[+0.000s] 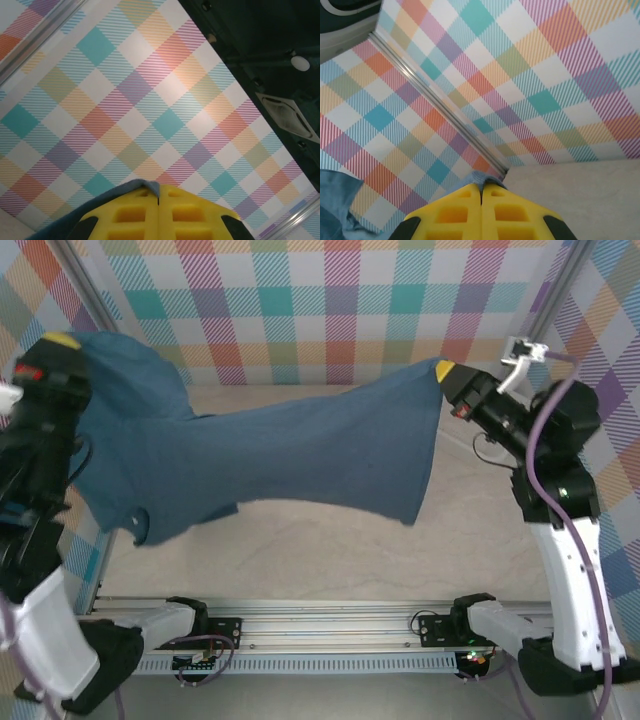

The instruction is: Fold and stack the t-shirts

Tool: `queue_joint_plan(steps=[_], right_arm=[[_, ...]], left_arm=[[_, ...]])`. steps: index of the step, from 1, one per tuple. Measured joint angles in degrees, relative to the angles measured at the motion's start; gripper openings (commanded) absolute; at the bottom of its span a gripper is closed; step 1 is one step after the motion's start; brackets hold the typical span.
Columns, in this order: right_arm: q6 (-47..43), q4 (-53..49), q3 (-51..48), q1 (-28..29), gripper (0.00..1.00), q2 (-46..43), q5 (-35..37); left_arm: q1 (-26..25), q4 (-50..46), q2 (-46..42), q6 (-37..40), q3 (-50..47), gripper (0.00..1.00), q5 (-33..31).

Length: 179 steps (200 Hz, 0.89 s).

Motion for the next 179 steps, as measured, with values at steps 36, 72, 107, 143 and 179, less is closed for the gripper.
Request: queue_joint_plan(steps=[36, 72, 107, 143, 179], right_arm=[[4.52, 3.82, 3.52, -0.02, 0.0, 14.95, -3.52], [7.19, 4.98, 12.35, -0.02, 0.0, 29.88, -5.6], [8.33, 5.6, 25.2, -0.02, 0.0, 39.06, -6.93], [8.9, 5.6, 36.76, -0.39, 0.0, 42.93, -7.39], [9.73, 5.66, 39.56, -1.27, 0.0, 43.06, -8.83]], left_arm=[[6.08, -0.59, 15.8, -1.4, 1.2, 0.0, 6.21], [13.49, -0.63, 31.39, -2.91, 5.81, 0.0, 15.06], [16.61, -0.15, 38.23, -5.16, 20.02, 0.0, 21.11], [17.68, 4.66, 33.88, -7.93, 26.18, 0.0, 22.88], [17.68, 4.74, 25.53, -8.72, 23.93, 0.0, 22.95]])
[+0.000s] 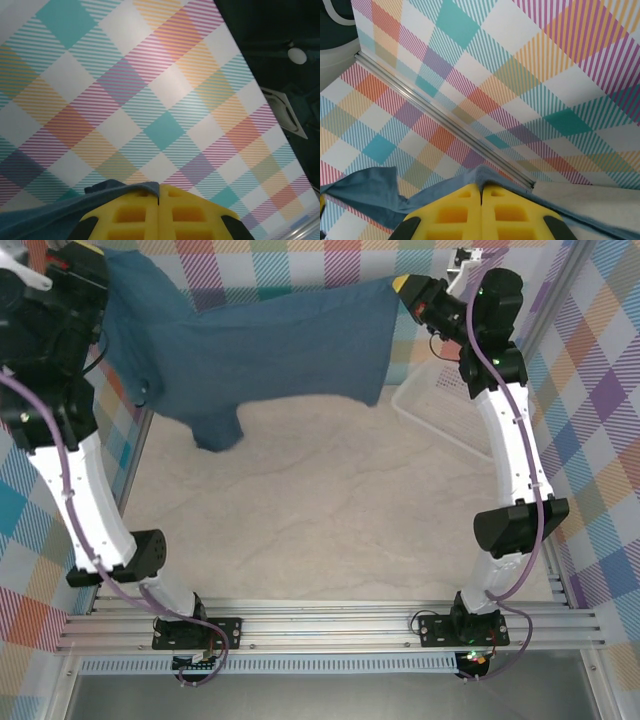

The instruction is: Fold and stack the t-shirts

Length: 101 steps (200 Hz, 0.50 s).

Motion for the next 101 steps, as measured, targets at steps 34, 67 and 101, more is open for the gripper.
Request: queue_joint_plan(steps=[34, 67, 101], right_arm=[[0.42, 1.14, -12.5, 0.02, 0.0, -2.12, -3.26], [0.33, 0.35, -37.11, 0.44, 0.0, -5.88, -3.93], [-1.46, -5.55, -55.15, 1.7, 0.0, -5.42, -2.05]], left_arm=[[-0.26, 0.24, -16.44, 0.2, -28.3, 0.0, 2.12], [-5.01, -0.61, -32.11, -1.31, -66.4, 0.0, 2.27], [-12.15, -4.74, -43.93, -6.1, -101.18, 0.0, 0.57]])
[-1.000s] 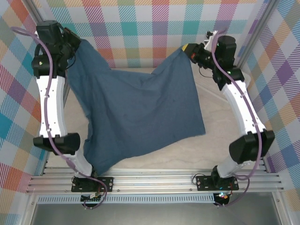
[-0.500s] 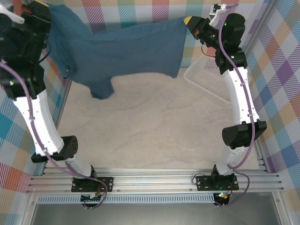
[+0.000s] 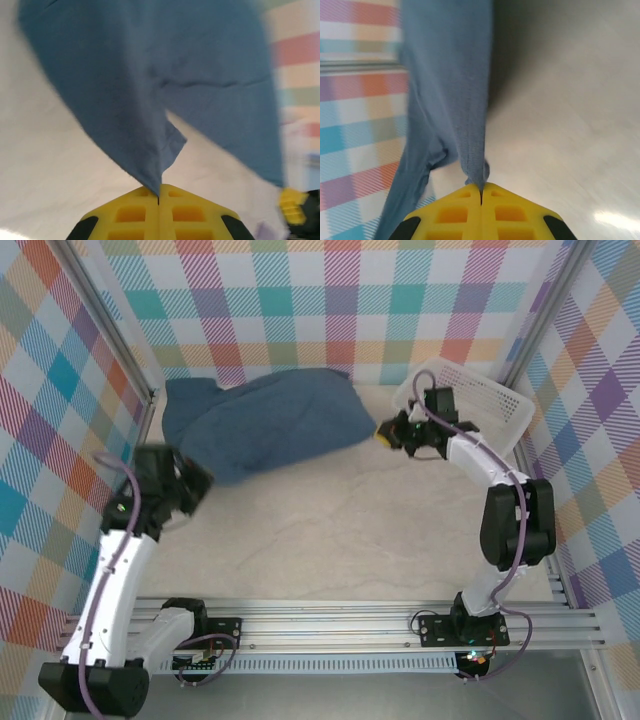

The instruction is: Fold and stack the t-shirts

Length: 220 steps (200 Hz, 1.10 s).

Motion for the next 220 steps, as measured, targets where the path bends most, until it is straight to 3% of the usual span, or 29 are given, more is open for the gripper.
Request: queue_joint_plan(steps=[23, 50, 127, 166, 190, 220], right_arm=[[-2.71, -3.96, -0.92, 1.64, 0.0, 3.67, 1.38], [-6.21, -8.33, -0.98, 3.32, 0.0, 7.5, 6.54], [-9.35, -17.31, -9.75, 4.92, 0.0, 0.72, 20.31], [-9.75, -20.79, -16.15, 5.46, 0.0, -7.15, 26.47], [-10.14, -21.73, -18.69, 5.46, 0.0, -8.22, 27.69], [-10.4, -21.31, -19.19, 5.49, 0.0, -6.8, 26.73]], left_arm=[[-3.37, -1.92, -7.34, -4.92, -13.92, 0.0, -0.31], [-6.21, -2.69, -9.9, -9.86, -20.52, 0.0, -1.4], [-12.41, -12.44, -2.05, -17.79, -18.67, 0.0, -7.8], [-22.77, -11.5, 5.33, -23.26, -17.09, 0.0, -8.63], [-27.65, -10.29, 10.62, -25.42, -14.84, 0.0, -9.11], [-28.41, -8.83, 10.91, -27.67, -14.45, 0.0, -9.75]])
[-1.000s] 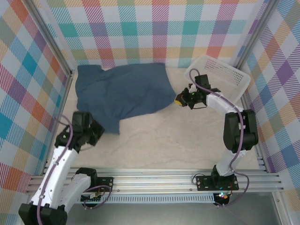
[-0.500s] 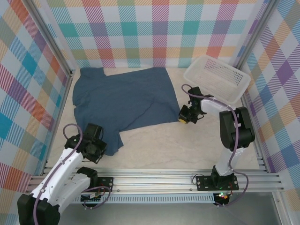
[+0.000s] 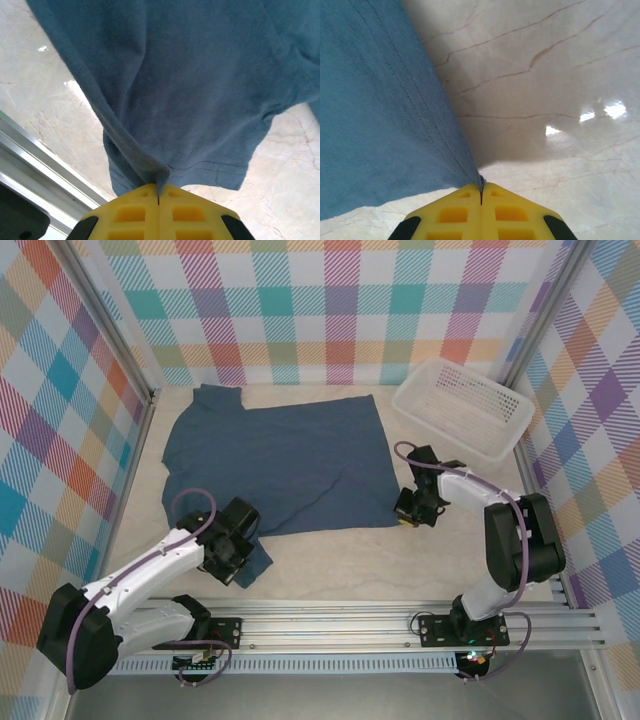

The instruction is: Fold and stack the t-shirts

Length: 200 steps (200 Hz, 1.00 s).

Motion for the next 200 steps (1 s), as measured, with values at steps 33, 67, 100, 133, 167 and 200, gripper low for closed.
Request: queue_joint_plan(steps=[33, 67, 100, 133, 167, 200], right_arm=[[-0.46, -0.2, 1.07, 0.09, 0.0, 3.43, -0.31], [-1.16, -0.33, 2.54, 0.09, 0.0, 3.43, 0.57], [-1.31, -1.44, 2.71, 0.09, 0.0, 3.43, 2.36], [-1.29, -2.38, 2.58, 0.09, 0.0, 3.43, 3.96], [-1.27, -2.99, 1.79, 0.09, 0.19, 3.43, 4.2], [-1.2, -4.07, 1.81, 0.09, 0.36, 3.1, 4.72]], left_arm=[[-0.02, 1.33, -2.95, -2.25, -1.33, 0.0, -0.17], [-0.07, -1.73, -3.87, -2.64, -1.11, 0.0, -2.21], [-0.09, -11.45, -7.04, -4.37, 0.96, 0.0, -7.28], [-0.09, -16.9, -10.58, -5.88, 0.59, 0.0, -10.12], [-0.09, -14.82, -10.05, -5.81, -1.75, 0.42, -10.14], [0.37, -12.37, -8.48, -2.4, 2.05, 0.55, -10.27]])
